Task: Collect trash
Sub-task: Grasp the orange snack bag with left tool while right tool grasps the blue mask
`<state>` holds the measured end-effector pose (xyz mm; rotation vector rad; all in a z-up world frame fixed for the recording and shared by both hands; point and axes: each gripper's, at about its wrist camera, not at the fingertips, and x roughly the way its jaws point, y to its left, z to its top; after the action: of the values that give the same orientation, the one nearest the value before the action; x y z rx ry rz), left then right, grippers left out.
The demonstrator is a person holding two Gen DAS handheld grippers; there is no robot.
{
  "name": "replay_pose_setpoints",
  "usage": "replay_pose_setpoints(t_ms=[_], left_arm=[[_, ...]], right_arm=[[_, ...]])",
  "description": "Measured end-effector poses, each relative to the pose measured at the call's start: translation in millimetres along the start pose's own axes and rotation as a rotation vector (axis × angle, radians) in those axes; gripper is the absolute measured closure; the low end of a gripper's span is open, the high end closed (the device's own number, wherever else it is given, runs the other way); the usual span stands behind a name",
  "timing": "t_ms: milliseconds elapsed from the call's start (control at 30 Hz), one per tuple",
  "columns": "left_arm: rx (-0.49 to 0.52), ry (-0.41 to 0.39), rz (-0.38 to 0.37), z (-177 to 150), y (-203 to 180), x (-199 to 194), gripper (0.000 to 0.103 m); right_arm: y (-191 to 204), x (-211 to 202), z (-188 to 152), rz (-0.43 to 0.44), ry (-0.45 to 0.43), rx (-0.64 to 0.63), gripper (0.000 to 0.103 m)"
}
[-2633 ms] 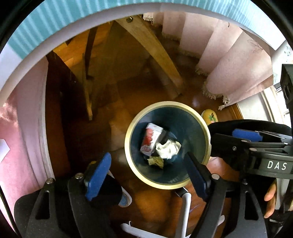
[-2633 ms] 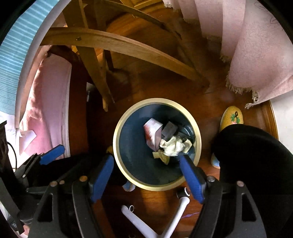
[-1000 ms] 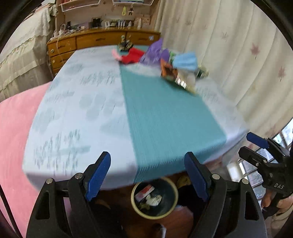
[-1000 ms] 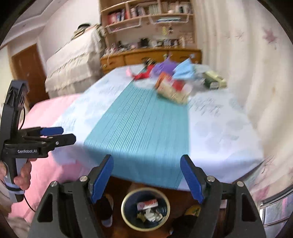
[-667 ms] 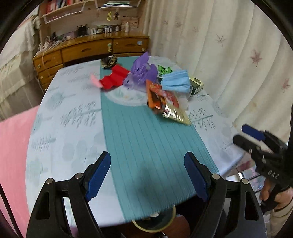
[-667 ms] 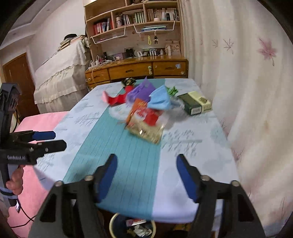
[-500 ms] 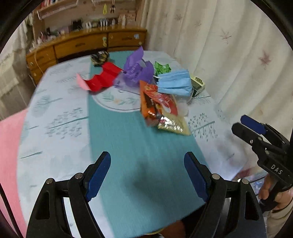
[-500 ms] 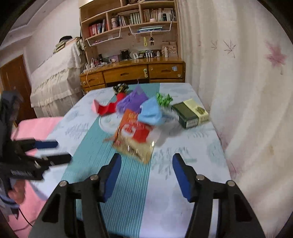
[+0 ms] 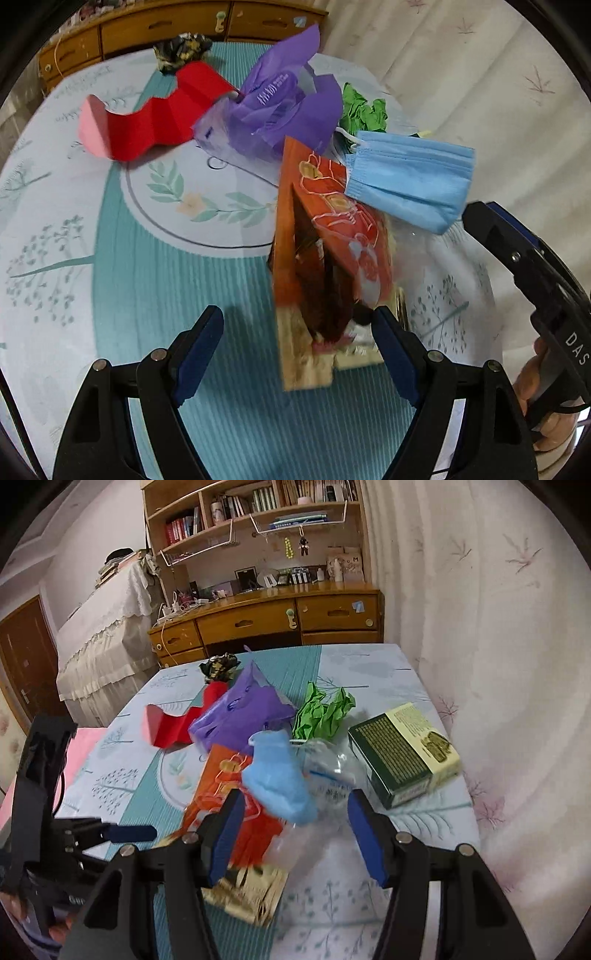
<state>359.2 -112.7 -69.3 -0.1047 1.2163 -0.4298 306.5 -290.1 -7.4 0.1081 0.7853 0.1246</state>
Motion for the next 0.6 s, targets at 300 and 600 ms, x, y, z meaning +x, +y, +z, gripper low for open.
replay_pose_setpoints(t_ms=[300,600], left_arm=[[0.029,-0.02,0.011,9.2,-15.9,17.1,0.022],[-0.06,0.004,-0.012,12.3,-13.3,12.7,0.084]], right_arm=[[6.2,33.7,2.6,0.063,0.035,-0.054,0.091],[7.8,36.2,-9.5,0.151,0.021,-0.024,0.097]])
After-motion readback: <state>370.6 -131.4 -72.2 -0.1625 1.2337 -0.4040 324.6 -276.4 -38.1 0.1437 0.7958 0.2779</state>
